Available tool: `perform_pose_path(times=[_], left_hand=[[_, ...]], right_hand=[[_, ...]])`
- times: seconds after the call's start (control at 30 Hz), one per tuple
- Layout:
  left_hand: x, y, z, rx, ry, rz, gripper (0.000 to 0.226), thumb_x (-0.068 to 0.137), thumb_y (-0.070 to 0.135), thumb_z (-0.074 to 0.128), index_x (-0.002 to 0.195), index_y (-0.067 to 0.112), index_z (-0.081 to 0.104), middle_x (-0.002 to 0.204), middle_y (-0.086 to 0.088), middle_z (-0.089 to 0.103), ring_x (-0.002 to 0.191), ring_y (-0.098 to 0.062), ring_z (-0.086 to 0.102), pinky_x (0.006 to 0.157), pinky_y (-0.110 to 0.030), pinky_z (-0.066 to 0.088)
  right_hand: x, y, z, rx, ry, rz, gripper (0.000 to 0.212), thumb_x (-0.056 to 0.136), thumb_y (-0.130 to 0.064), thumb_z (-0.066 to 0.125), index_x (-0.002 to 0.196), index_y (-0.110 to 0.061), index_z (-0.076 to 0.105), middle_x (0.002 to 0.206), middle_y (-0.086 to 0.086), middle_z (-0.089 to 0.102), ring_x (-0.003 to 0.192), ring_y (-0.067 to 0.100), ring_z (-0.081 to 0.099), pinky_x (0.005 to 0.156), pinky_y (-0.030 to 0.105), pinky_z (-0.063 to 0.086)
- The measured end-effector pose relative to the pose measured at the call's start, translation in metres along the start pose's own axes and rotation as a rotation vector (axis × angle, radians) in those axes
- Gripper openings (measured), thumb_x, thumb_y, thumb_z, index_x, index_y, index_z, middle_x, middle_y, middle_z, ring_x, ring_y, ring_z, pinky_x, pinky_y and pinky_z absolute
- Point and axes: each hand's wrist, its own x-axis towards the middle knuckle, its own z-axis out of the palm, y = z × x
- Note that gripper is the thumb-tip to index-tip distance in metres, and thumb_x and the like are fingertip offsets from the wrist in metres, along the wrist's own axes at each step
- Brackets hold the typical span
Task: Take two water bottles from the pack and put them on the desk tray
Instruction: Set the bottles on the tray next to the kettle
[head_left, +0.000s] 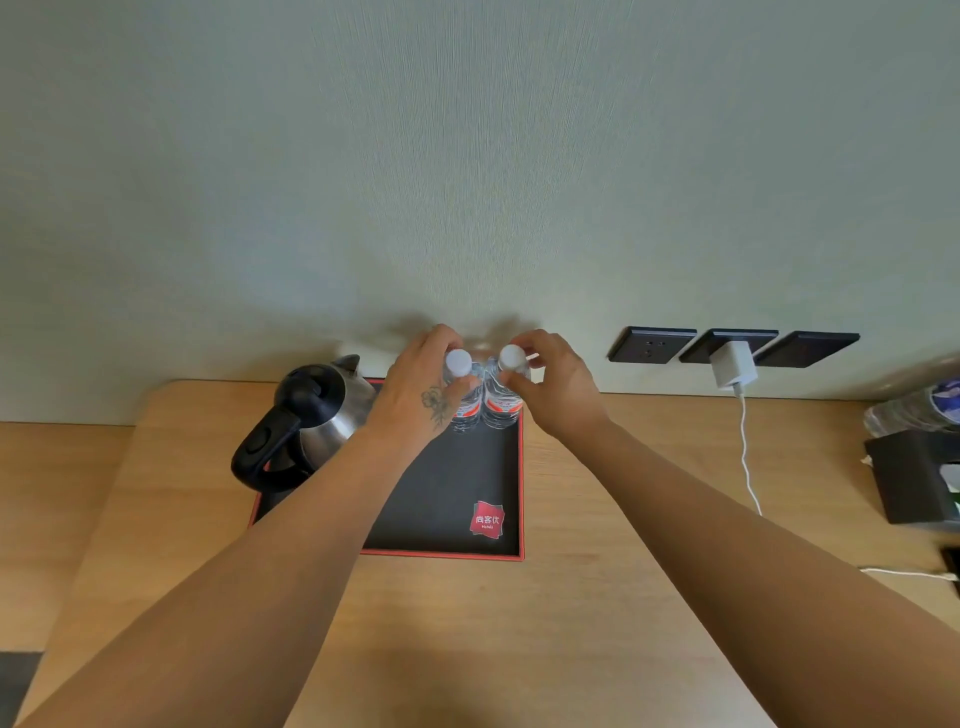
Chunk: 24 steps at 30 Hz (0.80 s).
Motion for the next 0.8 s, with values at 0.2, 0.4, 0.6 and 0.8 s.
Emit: perform_pose_path(times=[0.2, 0.4, 0.6, 0.8], left_hand=[[0.004, -0.011, 0.017, -0.109, 0.019, -0.049, 0.028, 0.093, 0.017, 0.084, 0.119, 0.012, 0.072, 0.108, -0.009, 0.074, 0.097, -0.027, 0.06, 0.077, -0.03, 0.038], [0.006, -0.011, 0.018, -0.108, 0.027, -0.043, 0.022, 0.096, 0.014, 0.08, 0.114, 0.014, 0.067, 0.109, -0.005, 0.066, 0.097, -0.022, 0.054, 0.079, -0.031, 0.037], [0.014, -0.012, 0.017, -0.1, 0.024, -0.032, 0.022, 0.094, 0.015, 0.082, 0.111, 0.014, 0.068, 0.11, -0.006, 0.069, 0.098, -0.026, 0.058, 0.08, -0.033, 0.039], [0.011, -0.015, 0.018, -0.113, 0.026, 0.003, 0.022, 0.095, 0.016, 0.081, 0.112, 0.015, 0.067, 0.107, -0.004, 0.069, 0.1, -0.025, 0.057, 0.081, -0.034, 0.039]], right_hand=[[0.002, 0.005, 0.008, -0.044, -0.09, 0.1, 0.054, 0.09, -0.023, 0.082, 0.139, -0.018, 0.062, 0.132, 0.016, 0.055, 0.115, 0.031, 0.063, 0.096, 0.033, 0.048], [0.003, 0.008, 0.012, 0.008, -0.058, 0.109, 0.054, 0.089, -0.016, 0.083, 0.139, -0.017, 0.064, 0.129, 0.016, 0.061, 0.118, 0.031, 0.063, 0.095, 0.029, 0.046], [0.004, 0.013, 0.015, 0.037, -0.026, 0.093, 0.054, 0.086, -0.012, 0.085, 0.137, -0.016, 0.066, 0.131, 0.014, 0.062, 0.121, 0.029, 0.062, 0.1, 0.032, 0.047], [0.005, 0.014, 0.019, 0.052, 0.043, 0.046, 0.052, 0.083, -0.006, 0.086, 0.132, -0.008, 0.068, 0.133, 0.013, 0.06, 0.121, 0.028, 0.061, 0.099, 0.025, 0.04]])
